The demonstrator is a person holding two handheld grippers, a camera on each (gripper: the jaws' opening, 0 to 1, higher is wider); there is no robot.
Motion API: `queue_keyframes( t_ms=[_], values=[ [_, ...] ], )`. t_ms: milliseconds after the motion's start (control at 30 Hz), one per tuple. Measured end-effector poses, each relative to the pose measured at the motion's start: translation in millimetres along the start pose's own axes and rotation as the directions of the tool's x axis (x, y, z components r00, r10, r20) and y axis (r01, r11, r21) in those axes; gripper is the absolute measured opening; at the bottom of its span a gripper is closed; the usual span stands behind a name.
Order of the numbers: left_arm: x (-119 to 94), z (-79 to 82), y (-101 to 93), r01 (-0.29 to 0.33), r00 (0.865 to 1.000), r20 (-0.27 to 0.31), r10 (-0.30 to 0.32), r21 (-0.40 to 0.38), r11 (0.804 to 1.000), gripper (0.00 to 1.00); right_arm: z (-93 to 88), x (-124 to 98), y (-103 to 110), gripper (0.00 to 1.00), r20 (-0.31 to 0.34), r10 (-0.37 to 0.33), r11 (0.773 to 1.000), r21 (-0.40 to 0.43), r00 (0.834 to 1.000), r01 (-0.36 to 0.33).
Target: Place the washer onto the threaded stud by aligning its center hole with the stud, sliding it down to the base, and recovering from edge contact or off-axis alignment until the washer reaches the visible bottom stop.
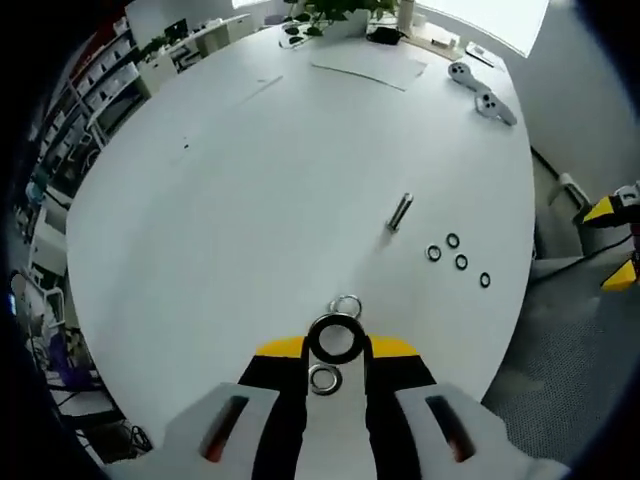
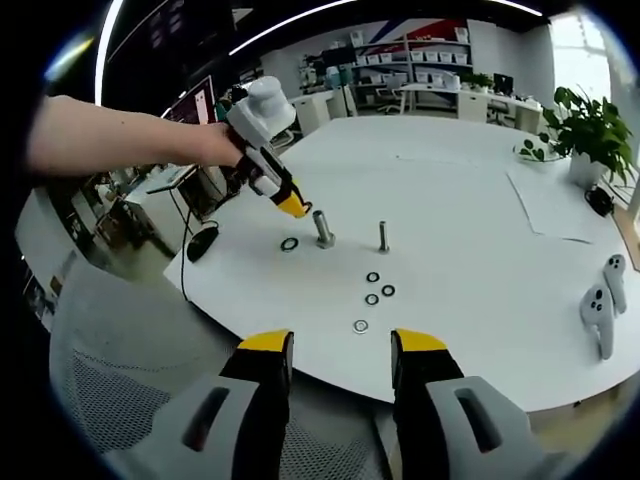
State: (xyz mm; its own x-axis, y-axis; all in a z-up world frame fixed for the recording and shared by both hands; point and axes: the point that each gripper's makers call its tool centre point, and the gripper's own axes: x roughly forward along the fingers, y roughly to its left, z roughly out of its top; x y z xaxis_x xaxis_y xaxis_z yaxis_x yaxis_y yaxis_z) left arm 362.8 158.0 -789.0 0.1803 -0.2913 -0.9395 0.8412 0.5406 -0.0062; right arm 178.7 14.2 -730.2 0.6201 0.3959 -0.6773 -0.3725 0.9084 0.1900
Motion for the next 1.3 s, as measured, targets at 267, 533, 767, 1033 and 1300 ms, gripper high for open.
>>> queue_keyframes(
  t_ms=[267,533,767,1033,1300],
  values=[
    [8,5.9,-3.0,0.001,1.000,-0.017,0.000,0.044,0.999,0.19,0.1,0,0,0.41,0.002,0.001,1.000,0.001,1.000,-0.001],
    [13,8.4,-5.2,0.007,1.000,-0.025,-0.006,0.057,0.998,0.19,0.3,0,0,0.41,0.005,0.001,1.000,0.003,1.000,-0.001],
    [21,7.7,-6.9,0.004,0.999,-0.046,0.000,0.087,0.996,0.19,0.4,0,0,0.41,0.006,0.001,1.000,0.004,1.000,-0.001],
    [33,4.2,-7.4,0.006,0.997,-0.083,0.004,0.111,0.994,0.19,0.1,0,0,0.41,0.004,0.002,1.000,0.001,1.000,-0.002],
    [44,-1.6,-5.8,-0.010,0.993,-0.116,0.024,0.118,0.993,0.19,0.3,-1,0,0.41,0.006,0.001,1.000,0.004,1.000,-0.001]
  ],
)
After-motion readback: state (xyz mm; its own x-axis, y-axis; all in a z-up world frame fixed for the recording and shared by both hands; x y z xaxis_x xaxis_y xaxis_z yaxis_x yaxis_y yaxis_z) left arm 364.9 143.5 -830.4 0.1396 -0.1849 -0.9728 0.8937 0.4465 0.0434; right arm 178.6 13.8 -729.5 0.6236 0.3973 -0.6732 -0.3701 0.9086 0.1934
